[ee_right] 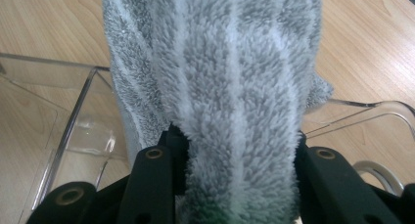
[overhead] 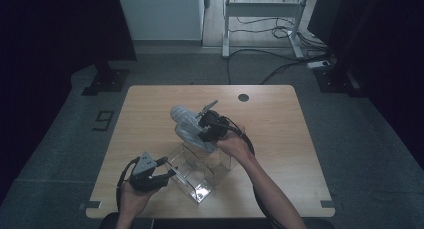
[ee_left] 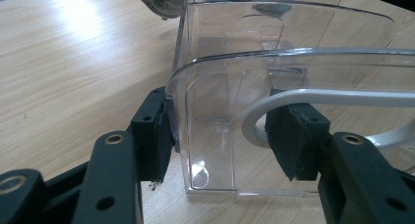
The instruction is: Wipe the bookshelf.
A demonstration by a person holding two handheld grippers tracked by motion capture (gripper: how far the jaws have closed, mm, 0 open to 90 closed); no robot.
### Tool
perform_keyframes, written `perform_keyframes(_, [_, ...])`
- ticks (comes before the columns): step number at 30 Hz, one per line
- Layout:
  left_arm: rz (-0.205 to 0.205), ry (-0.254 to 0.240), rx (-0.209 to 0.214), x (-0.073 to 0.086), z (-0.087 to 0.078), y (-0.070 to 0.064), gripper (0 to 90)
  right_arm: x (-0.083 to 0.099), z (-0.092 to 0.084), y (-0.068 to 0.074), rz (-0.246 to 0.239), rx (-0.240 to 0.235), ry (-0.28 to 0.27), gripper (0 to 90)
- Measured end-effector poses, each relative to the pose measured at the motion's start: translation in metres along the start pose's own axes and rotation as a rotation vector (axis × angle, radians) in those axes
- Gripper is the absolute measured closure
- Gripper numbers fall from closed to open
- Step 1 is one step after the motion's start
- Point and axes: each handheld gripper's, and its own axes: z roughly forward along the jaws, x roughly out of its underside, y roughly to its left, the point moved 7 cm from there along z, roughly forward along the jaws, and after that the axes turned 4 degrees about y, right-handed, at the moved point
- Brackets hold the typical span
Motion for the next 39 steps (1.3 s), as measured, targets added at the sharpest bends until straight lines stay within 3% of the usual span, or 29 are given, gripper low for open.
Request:
perform_keyframes(7, [-0.006, 0.006, -0.004, 0.0, 0.0, 0.0, 44.9, 0.009, -0.007, 0.0, -0.003, -0.009, -0.002, 60.5])
perform_keyframes(39, [-0.011, 0.007, -0.01, 0.0, 0.001, 0.0, 44.8, 0.081, -0.044, 0.004, 0.04, -0.064, -0.063, 59.3])
